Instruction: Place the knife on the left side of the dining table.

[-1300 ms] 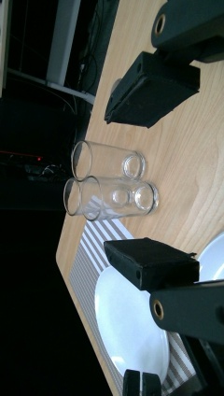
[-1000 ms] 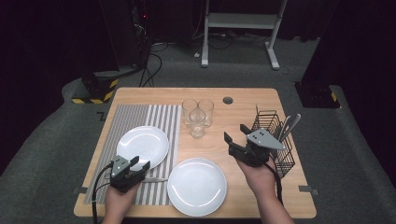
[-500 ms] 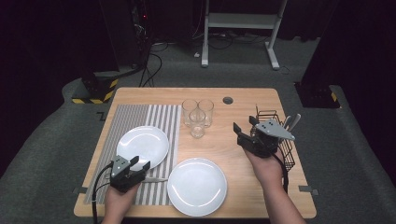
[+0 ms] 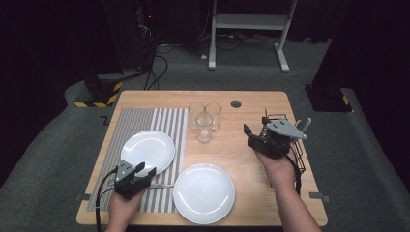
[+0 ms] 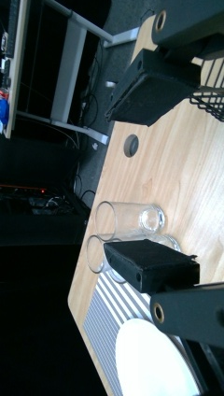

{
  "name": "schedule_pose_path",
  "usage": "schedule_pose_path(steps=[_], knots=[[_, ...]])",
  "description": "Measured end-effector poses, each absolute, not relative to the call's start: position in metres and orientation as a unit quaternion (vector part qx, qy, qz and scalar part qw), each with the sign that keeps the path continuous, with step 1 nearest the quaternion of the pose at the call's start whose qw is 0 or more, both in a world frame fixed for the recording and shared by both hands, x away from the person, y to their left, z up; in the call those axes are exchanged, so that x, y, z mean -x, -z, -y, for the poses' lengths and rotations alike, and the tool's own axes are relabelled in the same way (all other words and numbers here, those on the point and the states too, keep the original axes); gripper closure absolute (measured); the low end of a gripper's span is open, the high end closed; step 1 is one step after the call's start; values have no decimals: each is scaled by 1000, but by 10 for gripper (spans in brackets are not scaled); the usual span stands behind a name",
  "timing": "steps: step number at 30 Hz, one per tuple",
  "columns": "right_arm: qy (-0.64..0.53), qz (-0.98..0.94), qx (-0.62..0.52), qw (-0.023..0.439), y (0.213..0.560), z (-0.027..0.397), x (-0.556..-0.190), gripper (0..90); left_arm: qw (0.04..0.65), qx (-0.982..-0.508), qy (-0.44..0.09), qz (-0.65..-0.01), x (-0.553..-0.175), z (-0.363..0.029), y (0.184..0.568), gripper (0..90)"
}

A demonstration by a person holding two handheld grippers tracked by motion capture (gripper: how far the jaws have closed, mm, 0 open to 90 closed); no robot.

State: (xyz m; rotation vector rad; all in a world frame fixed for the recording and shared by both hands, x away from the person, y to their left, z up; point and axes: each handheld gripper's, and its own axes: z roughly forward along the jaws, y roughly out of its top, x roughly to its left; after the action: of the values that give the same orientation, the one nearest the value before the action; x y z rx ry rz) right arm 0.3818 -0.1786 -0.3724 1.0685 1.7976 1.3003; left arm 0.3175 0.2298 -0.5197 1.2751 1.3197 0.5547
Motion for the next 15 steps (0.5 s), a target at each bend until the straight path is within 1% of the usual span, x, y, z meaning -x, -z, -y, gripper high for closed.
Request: schedule_pose_path(steps=[6, 15], knots=[[-496, -687, -408, 340, 365, 182, -387, 302, 573, -543, -244, -563, -316, -229, 519, 451], [-495, -673, -417, 358, 354, 196, -396, 363, 573, -548, -241, -560, -316, -228, 520, 451]])
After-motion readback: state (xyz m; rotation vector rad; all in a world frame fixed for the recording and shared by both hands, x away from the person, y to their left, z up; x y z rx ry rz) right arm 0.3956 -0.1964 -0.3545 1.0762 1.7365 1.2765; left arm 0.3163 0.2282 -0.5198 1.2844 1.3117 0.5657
